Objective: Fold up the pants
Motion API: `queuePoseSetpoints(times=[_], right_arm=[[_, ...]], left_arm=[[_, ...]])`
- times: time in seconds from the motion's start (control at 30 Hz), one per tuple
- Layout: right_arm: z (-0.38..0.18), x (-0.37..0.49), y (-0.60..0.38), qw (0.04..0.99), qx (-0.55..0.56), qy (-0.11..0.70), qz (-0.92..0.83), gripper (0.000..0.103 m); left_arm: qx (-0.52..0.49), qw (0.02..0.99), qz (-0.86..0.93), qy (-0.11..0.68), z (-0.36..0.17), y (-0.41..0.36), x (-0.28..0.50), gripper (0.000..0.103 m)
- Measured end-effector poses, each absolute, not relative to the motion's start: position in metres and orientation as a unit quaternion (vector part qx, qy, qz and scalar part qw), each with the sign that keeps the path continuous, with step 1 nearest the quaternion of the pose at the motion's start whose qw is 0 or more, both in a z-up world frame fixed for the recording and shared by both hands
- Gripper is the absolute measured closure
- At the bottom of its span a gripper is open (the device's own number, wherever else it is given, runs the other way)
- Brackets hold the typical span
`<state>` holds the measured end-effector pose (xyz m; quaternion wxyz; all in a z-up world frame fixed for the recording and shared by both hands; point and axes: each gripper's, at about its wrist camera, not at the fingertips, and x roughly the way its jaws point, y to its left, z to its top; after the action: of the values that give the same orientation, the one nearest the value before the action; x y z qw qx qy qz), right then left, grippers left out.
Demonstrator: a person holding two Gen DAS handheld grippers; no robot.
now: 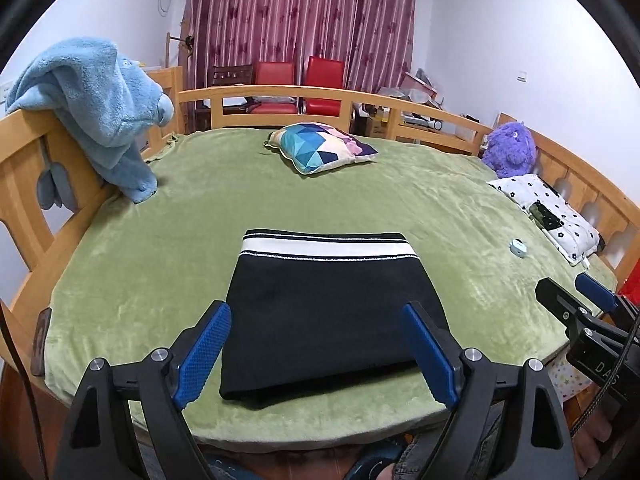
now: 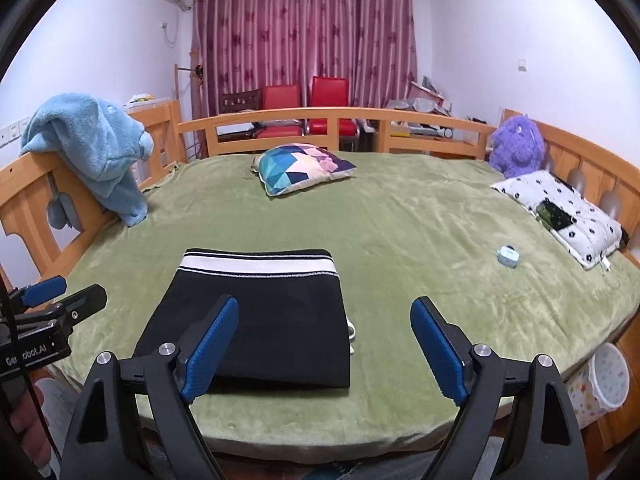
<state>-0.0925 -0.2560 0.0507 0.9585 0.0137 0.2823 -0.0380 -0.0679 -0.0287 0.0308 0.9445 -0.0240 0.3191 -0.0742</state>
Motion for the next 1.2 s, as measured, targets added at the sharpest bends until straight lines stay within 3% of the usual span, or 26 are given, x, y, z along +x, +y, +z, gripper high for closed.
queuePoseSetpoints(times=[1.2], right_arm=[[0.053, -0.101, -0.268, 0.958, 0.032, 0.282, -0.035, 0.016]], left_arm=[[-0.019, 0.945, -0.066, 0.319, 0.028, -0.037, -0.073, 0.017]])
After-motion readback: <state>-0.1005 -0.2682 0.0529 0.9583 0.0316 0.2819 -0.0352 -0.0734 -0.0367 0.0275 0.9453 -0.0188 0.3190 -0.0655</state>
